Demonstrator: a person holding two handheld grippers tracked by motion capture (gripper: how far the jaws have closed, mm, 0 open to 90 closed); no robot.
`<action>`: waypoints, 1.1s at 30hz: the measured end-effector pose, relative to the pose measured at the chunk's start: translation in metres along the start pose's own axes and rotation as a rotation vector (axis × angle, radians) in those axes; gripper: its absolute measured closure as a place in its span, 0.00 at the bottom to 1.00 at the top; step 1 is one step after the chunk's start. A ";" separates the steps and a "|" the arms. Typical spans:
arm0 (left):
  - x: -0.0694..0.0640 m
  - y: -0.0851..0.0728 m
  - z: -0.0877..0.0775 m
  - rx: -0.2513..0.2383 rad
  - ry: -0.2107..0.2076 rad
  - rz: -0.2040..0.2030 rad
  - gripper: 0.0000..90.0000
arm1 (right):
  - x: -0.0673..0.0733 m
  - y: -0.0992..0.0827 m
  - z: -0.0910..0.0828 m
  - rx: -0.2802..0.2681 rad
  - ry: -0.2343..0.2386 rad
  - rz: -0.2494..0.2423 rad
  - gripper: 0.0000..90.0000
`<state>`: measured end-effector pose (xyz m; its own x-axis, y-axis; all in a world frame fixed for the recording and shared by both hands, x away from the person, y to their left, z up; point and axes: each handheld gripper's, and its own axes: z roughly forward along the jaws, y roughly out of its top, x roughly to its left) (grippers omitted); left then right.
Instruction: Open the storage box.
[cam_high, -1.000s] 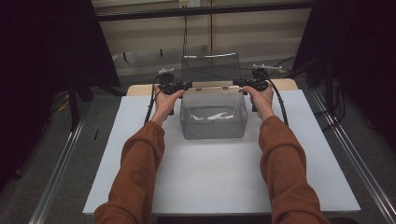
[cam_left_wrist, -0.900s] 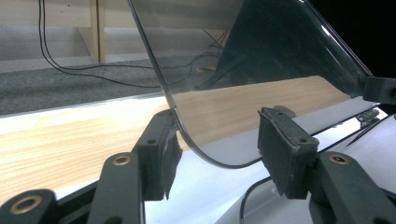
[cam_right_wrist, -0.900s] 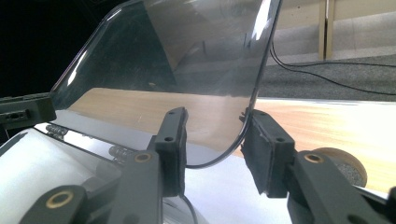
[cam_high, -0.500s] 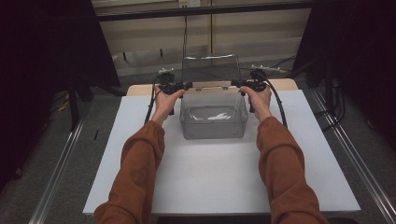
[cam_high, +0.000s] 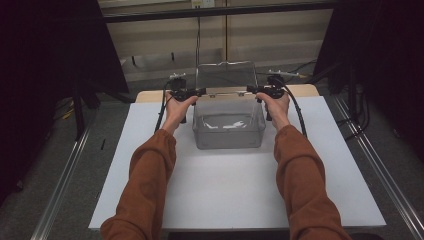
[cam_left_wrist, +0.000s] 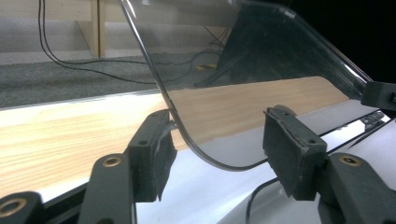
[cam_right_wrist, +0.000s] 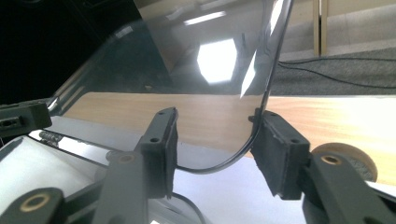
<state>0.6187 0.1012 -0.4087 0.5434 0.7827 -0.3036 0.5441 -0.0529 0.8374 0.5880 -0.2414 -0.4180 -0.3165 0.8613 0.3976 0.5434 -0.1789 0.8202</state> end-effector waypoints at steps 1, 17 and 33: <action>0.000 0.000 0.000 0.000 0.003 0.002 0.46 | -0.001 0.000 0.000 0.003 0.000 0.009 0.52; -0.004 -0.003 0.005 -0.005 0.006 0.000 0.42 | -0.002 -0.003 0.004 -0.021 -0.037 0.050 0.43; 0.001 -0.004 0.002 -0.059 0.032 0.045 0.18 | 0.004 -0.004 0.001 -0.020 -0.056 -0.072 0.29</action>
<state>0.6187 0.1003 -0.4130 0.5456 0.7996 -0.2509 0.4803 -0.0531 0.8755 0.5859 -0.2367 -0.4200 -0.3097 0.8975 0.3141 0.5047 -0.1248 0.8542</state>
